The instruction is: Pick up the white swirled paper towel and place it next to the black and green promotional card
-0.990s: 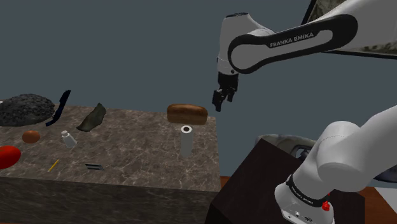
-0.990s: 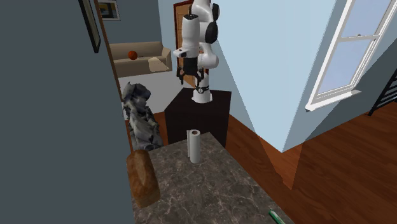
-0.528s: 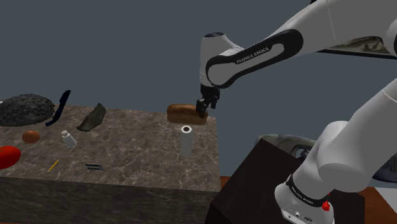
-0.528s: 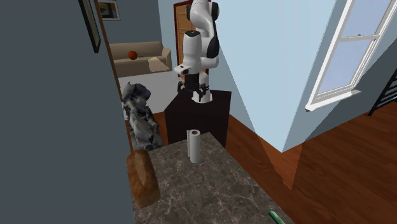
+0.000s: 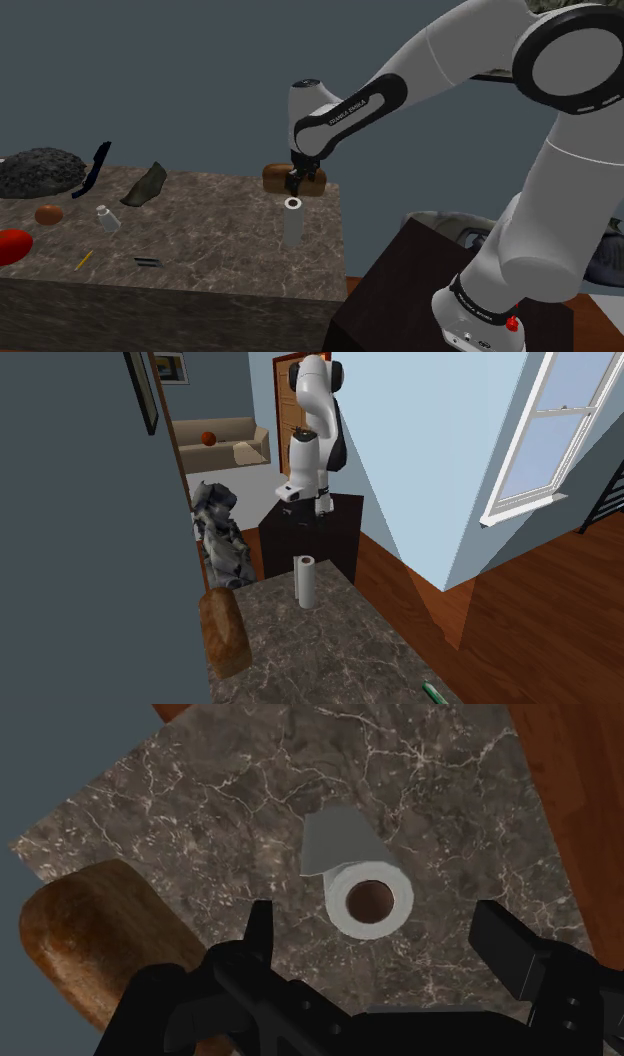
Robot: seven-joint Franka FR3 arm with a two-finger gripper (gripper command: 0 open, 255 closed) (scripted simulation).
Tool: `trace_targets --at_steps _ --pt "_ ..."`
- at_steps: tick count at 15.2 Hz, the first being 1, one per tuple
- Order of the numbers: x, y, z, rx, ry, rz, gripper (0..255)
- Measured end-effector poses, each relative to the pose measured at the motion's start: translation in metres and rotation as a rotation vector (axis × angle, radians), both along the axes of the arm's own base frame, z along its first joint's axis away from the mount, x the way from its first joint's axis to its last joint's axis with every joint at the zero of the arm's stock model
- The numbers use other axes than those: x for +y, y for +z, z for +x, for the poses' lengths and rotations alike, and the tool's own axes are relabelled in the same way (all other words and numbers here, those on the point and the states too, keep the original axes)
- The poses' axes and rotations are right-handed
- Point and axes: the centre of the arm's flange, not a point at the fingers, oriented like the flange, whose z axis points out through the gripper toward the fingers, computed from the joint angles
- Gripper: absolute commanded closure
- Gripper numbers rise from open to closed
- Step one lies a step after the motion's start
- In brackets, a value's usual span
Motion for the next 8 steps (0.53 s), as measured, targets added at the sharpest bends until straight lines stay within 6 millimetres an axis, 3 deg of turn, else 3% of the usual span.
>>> trace_targets --at_steps 4,8 --pt "0.014 -0.040 0.036 -0.007 0.026 0.005 0" --pt "0.019 -0.064 0.047 -0.010 0.036 0.007 0"
